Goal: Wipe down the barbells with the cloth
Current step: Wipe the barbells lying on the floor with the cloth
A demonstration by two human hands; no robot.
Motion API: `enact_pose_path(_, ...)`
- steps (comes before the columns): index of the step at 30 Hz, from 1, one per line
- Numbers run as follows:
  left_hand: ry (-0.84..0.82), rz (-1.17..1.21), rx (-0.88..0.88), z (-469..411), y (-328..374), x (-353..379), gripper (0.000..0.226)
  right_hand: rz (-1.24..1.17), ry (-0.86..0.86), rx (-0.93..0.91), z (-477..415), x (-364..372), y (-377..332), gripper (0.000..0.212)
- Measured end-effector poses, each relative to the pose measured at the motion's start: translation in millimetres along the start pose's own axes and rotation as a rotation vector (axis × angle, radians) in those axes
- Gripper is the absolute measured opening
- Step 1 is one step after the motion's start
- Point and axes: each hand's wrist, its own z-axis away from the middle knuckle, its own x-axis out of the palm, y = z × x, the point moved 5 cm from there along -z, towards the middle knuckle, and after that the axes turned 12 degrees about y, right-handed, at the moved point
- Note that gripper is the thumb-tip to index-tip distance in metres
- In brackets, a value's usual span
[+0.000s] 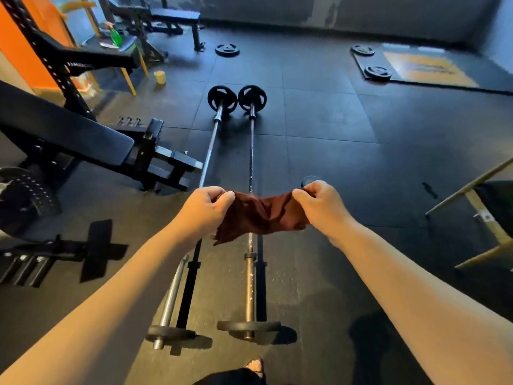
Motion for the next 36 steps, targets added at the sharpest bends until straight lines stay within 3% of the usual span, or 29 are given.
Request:
enact_pose_path(4, -0.07, 0.266, -0.194, -1, 25, 49, 0.039, -0.029, -0.158, -0.04, -22, 29, -13, 0.02)
enact_pose_path(7, -0.187, 0.526, -0.386, -14, 40, 82, 0.063, -0.012, -0.353, -0.118, -38, 39, -20, 0.023)
enact_pose_path(9, -0.254, 0.591, -0.419, -27, 49, 99, 0.076, 0.081, -0.395, -0.245, -60, 37, -17, 0.029)
enact_pose_path(11, -0.164, 0.524, -0.355, -47, 58, 110, 0.069, 0.047, -0.367, -0.31, -91, 29, -13, 0.027)
enact_pose_path(13, 0.055, 0.471, -0.316, -70, 63, 116, 0.049, -0.042, -0.294, -0.336, -124, 16, -9, 0.02)
enact_pose_path(16, 0.296, 0.429, -0.361, -107, 53, 138, 0.021, -0.212, -0.286, -0.159, -178, -6, 7, 0.014)
enact_pose_path(19, 0.092, 0.429, -0.515, -129, 53, 189, 0.037, -0.494, -0.499, 0.133, -230, -23, 26, 0.016)
enact_pose_path(21, -0.11, 0.504, -0.484, -136, 72, 227, 0.037, -0.666, -0.602, 0.223, -264, -38, 34, 0.014)
enact_pose_path(22, -0.134, 0.562, -0.475, -141, 85, 241, 0.042, -0.698, -0.636, 0.255, -281, -46, 38, 0.013)
enact_pose_path(27, 0.217, 0.634, -0.48, -183, 129, 269, 0.037, -0.229, -0.591, 0.147, -363, -62, 59, 0.016)
enact_pose_path(31, 0.41, 0.552, -0.555, -219, 127, 275, 0.04, -0.311, -0.572, 0.299, -411, -38, 57, 0.035)
enact_pose_path(36, 0.37, 0.699, -0.564, -271, 111, 269, 0.036, -0.443, -0.83, 0.286, -448, 5, 29, 0.036)
